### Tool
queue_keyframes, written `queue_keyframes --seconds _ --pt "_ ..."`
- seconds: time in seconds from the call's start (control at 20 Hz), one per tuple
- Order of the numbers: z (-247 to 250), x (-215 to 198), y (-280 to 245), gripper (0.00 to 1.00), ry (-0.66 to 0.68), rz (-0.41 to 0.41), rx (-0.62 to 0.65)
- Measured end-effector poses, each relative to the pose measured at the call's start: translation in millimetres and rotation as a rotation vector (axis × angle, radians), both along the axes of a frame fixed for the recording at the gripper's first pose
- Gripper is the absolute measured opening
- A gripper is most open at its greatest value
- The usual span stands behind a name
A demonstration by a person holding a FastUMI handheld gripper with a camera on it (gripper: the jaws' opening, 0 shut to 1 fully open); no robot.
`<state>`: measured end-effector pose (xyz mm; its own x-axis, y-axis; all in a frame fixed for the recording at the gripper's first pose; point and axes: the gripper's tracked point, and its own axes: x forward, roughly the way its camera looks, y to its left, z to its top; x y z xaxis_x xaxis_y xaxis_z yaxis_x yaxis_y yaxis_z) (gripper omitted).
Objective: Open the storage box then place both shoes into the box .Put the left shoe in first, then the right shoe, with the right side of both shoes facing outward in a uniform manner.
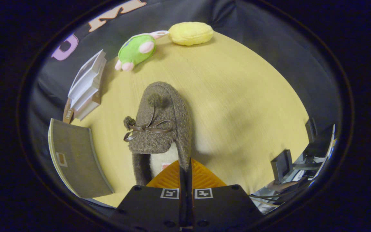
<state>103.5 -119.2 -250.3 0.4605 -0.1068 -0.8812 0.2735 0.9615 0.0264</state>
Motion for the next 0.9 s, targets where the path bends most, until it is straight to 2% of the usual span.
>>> queue_keyframes --seconds 0.15,0.35,0.7,0.9 --pt "18 -4 21 0.03 -0.027 0.004 0.078" --pt "58 -12 61 0.04 -0.077 0.060 0.140" --pt "124 -24 184 0.03 -0.117 0.285 0.261" --pt "137 -34 270 0.03 -0.094 0.401 0.352"
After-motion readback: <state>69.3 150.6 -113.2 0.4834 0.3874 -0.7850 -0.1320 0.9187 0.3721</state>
